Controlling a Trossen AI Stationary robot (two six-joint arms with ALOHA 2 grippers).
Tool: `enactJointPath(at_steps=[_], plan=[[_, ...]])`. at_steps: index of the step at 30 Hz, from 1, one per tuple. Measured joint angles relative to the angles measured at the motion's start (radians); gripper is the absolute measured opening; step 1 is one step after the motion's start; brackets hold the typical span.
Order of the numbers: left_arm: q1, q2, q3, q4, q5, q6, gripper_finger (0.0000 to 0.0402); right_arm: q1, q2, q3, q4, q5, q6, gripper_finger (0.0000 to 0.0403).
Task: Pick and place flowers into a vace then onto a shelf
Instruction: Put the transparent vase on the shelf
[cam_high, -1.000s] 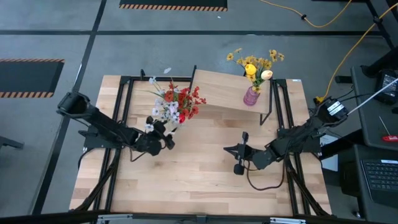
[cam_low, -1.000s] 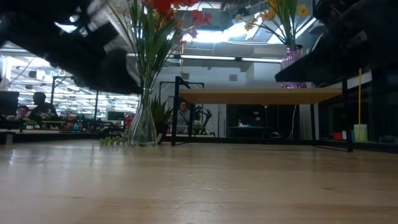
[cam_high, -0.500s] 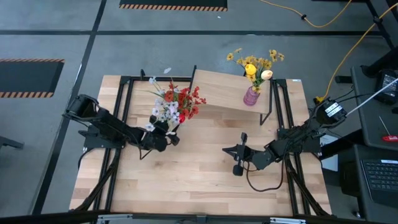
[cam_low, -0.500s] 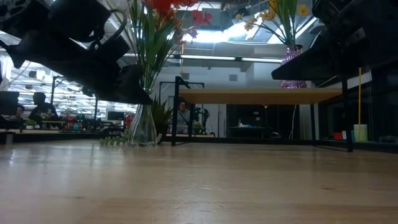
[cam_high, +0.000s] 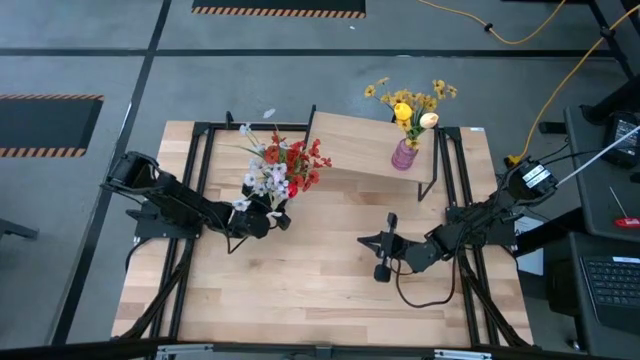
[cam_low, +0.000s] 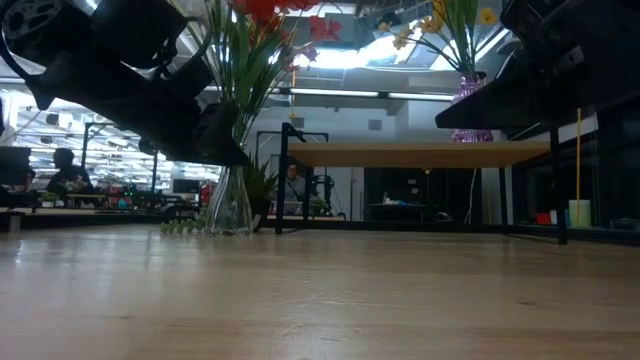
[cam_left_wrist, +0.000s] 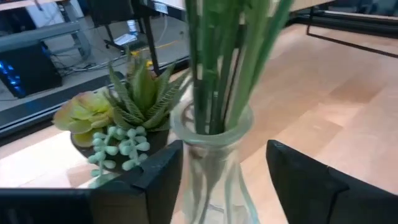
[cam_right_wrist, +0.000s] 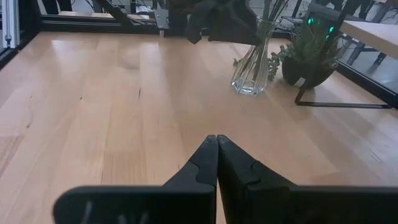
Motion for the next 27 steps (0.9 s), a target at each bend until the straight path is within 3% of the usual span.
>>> enactJointPath(at_steps=[13, 27], plan=[[0.064, -0.002, 0.001, 0.063, 0.171, 0.073, 0.0122, -0.019, 0.0, 0.0, 0.0, 0.0, 0.003, 0.0006], [0.032, 0.0, 0.0, 0.122, 0.204, 0.179, 0.011, -0.019, 0.0, 0.0, 0.0, 0.0, 0.004, 0.0006]])
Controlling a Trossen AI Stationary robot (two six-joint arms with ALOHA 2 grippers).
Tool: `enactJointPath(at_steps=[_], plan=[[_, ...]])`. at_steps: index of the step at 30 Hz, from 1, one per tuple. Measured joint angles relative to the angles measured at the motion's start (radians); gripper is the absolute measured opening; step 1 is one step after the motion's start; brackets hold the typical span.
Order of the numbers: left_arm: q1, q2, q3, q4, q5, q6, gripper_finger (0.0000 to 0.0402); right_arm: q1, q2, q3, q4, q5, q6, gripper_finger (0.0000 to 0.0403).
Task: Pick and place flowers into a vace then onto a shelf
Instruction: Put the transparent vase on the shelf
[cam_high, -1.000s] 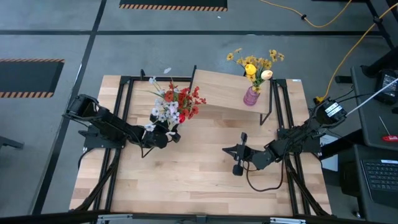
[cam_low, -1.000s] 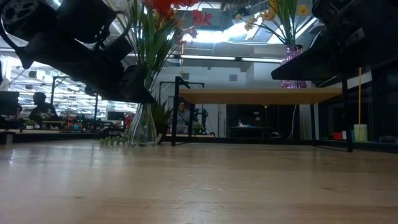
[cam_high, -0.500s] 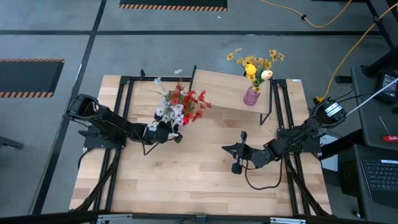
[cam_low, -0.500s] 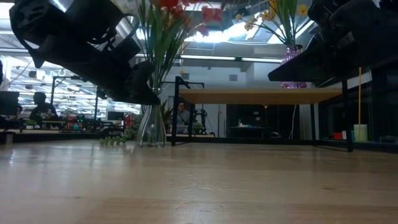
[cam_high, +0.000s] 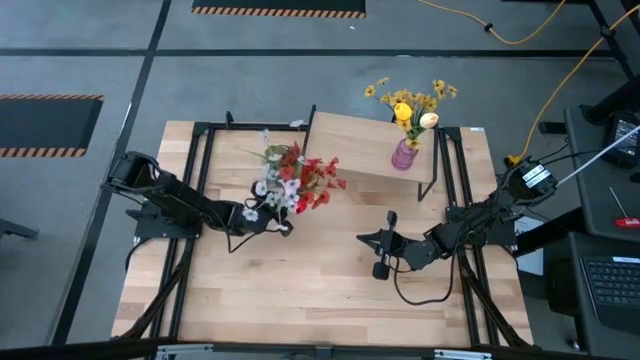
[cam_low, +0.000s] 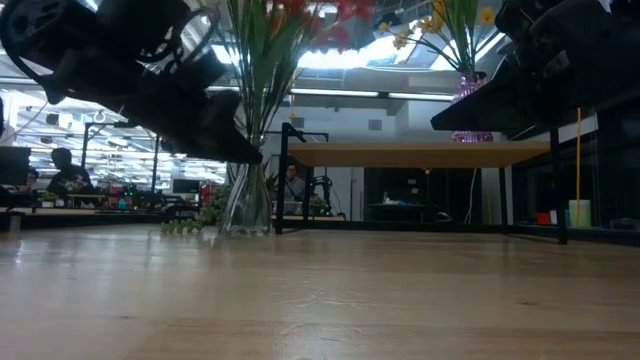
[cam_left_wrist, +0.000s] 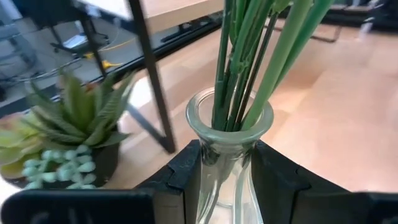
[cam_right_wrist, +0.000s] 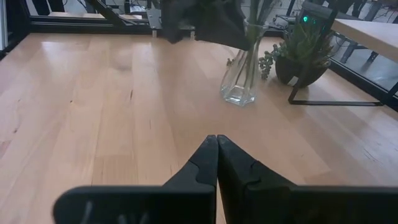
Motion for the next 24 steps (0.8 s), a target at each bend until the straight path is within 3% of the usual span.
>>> enactJointPath(at_steps=[9, 15, 24], plan=[[-0.064, -0.007, 0.0, 0.109, 0.035, 0.061, 0.011, 0.0, 0.0, 0.0, 0.0, 0.0, 0.0, 0.0006], [-0.067, -0.062, 0.047, 0.094, 0.126, 0.076, 0.011, 0.0, 0.0, 0.0, -0.001, 0.0, 0.003, 0.0006], [-0.013, -0.079, 0.242, -0.158, 0.133, 0.122, 0.0109, 0.0, 0.0, 0.0, 0.003, 0.0, 0.0, 0.0006]])
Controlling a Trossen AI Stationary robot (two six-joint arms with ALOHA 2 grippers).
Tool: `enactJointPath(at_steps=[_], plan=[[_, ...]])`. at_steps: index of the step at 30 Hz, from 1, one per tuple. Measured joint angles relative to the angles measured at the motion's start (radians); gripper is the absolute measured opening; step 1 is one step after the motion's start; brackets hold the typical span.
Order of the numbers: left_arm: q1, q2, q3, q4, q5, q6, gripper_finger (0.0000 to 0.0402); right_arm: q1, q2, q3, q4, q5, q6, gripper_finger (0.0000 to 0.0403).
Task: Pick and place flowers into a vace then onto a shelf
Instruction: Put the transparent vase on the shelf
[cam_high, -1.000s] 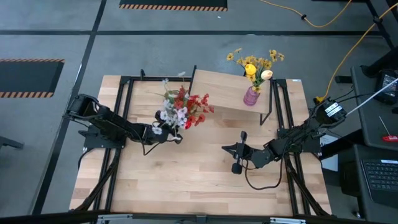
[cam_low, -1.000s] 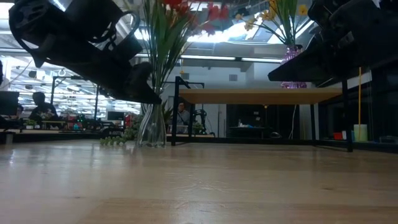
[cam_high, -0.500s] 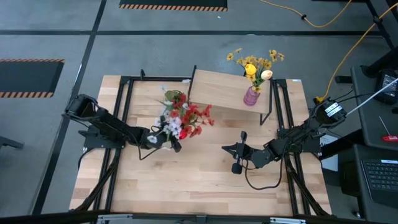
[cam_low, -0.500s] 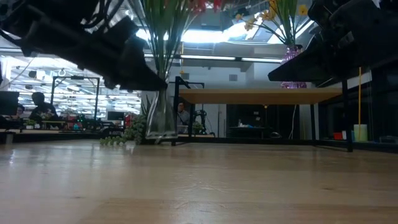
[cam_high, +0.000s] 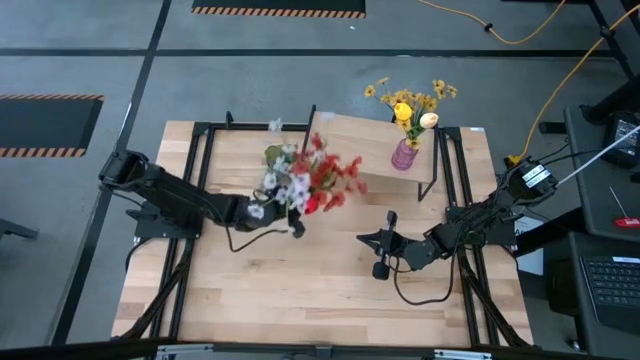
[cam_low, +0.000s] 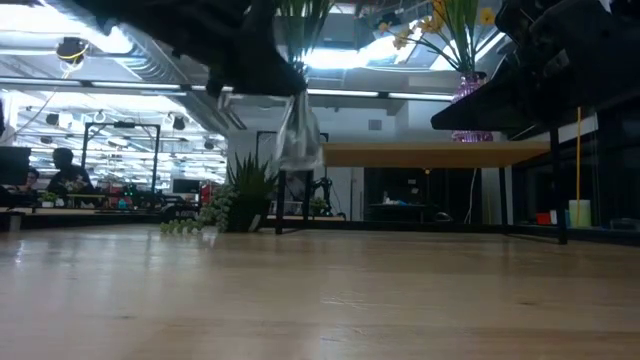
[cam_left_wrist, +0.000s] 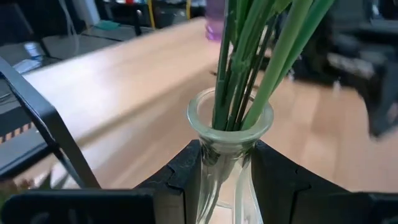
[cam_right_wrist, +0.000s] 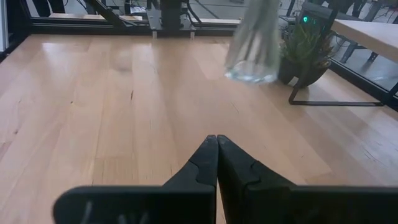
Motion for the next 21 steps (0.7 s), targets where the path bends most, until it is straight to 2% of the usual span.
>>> enactJointPath(at_steps=[8, 15, 21], plan=[[0.113, 0.0, 0.104, 0.0, 0.008, 0.024, 0.0109, 0.0, 0.0, 0.0, -0.001, 0.0, 0.001, 0.0006], [0.23, 0.0, 0.169, 0.008, 0.072, 0.068, 0.0109, 0.0, 0.0, 0.0, -0.002, 0.0, 0.0, 0.0006], [0.302, 0.0, 0.225, -0.002, 0.187, 0.103, 0.0109, 0.0, 0.0, 0.0, -0.006, 0.0, -0.006, 0.0006]])
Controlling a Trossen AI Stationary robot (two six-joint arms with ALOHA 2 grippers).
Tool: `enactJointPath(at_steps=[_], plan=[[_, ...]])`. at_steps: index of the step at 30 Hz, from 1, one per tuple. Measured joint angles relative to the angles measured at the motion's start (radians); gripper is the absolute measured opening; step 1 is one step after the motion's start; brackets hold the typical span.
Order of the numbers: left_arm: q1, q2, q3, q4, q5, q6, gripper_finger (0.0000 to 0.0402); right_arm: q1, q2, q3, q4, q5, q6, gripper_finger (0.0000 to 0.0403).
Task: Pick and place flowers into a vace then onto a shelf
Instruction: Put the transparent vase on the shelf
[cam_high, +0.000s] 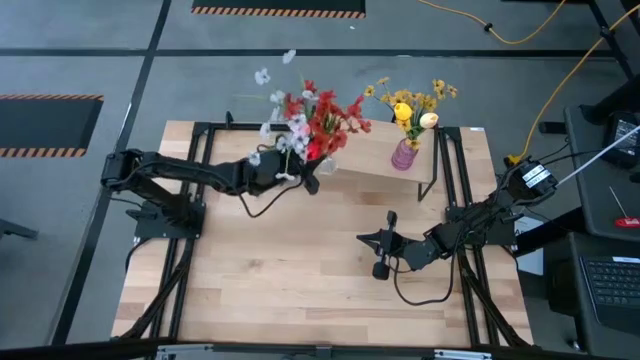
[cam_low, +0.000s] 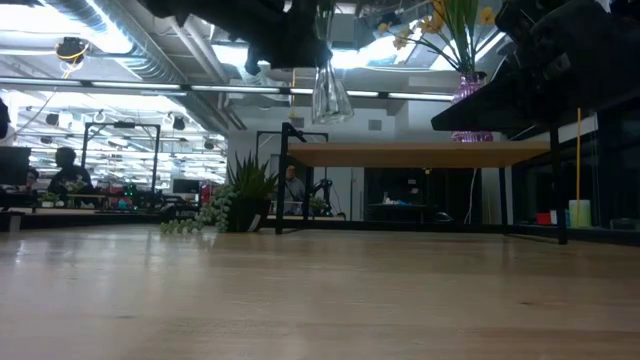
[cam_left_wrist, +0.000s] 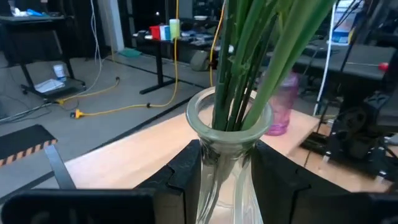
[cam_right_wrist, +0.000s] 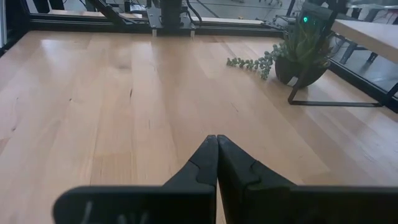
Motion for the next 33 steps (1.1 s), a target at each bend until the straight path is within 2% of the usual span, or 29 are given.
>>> enactJointPath(at_steps=[8, 15, 24, 33], plan=[[0.086, 0.057, 0.12, -0.139, 0.043, 0.004, 0.0109, -0.018, 0.0, 0.0, 0.0, 0.0, -0.022, 0.0006], [0.143, 0.134, 0.203, -0.156, 0.086, 0.053, 0.0109, -0.035, 0.0, 0.0, 0.013, 0.0, 0.053, 0.0006], [0.201, 0.189, 0.217, -0.148, 0.102, 0.053, 0.0109, -0.034, 0.0, 0.0, 0.014, 0.0, 0.038, 0.0006], [0.238, 0.193, 0.217, -0.146, 0.102, 0.055, 0.0109, -0.034, 0.0, 0.0, 0.013, 0.0, 0.028, 0.0006]])
